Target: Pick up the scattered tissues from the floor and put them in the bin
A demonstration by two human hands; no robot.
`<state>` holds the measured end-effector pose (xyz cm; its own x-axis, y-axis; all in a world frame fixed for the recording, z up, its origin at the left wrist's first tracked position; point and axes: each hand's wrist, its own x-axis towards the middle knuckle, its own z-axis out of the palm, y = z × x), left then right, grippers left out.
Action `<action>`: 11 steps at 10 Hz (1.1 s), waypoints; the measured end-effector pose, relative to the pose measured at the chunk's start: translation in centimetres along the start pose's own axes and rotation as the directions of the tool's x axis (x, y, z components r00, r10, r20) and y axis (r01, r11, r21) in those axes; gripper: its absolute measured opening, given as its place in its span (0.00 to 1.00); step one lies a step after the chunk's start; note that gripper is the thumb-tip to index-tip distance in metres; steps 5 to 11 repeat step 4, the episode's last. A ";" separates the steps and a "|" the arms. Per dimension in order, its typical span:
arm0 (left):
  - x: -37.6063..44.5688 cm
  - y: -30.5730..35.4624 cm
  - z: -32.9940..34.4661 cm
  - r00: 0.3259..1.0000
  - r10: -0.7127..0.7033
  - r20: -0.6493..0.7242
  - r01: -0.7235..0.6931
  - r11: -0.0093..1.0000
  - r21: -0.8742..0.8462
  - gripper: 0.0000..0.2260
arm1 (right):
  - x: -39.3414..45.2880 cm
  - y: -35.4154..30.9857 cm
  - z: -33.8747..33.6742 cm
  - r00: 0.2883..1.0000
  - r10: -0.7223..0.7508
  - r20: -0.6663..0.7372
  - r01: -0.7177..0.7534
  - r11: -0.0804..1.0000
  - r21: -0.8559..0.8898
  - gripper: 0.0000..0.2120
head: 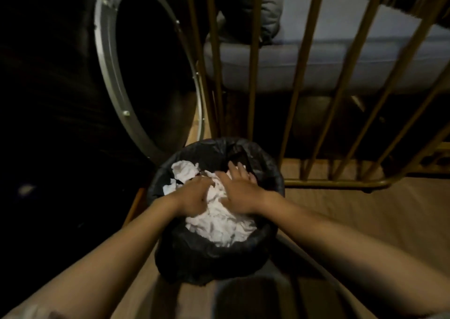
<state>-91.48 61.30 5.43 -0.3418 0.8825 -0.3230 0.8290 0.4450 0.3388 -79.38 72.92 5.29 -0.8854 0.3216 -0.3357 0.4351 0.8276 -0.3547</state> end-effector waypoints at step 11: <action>-8.6 6.7 -10.8 0.963 -0.176 -0.203 0.123 0.961 -0.249 0.12 | -7.7 -3.1 -13.4 0.982 0.170 0.086 -0.168 0.985 -0.032 0.36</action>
